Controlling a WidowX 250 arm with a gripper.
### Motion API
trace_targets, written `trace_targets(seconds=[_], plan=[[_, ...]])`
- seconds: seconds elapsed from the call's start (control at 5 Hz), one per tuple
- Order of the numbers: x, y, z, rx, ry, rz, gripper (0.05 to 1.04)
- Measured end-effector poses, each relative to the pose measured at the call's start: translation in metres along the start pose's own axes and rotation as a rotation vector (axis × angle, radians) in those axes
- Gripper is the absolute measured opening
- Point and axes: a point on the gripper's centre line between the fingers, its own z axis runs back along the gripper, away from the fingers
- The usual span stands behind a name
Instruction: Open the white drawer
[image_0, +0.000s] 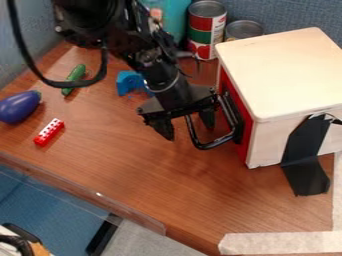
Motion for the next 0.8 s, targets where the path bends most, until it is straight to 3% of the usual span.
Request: trace_targets(seconds=[0.2, 0.6, 0.8], plan=[[-0.003, 0.006, -0.012, 0.024, 0.015, 0.025, 0.875], [-0.011, 0.018, -0.015, 0.068, 0.018, 0.01, 0.292], [-0.009, 0.031, -0.004, 0.083, -0.001, 0.047, 0.169]])
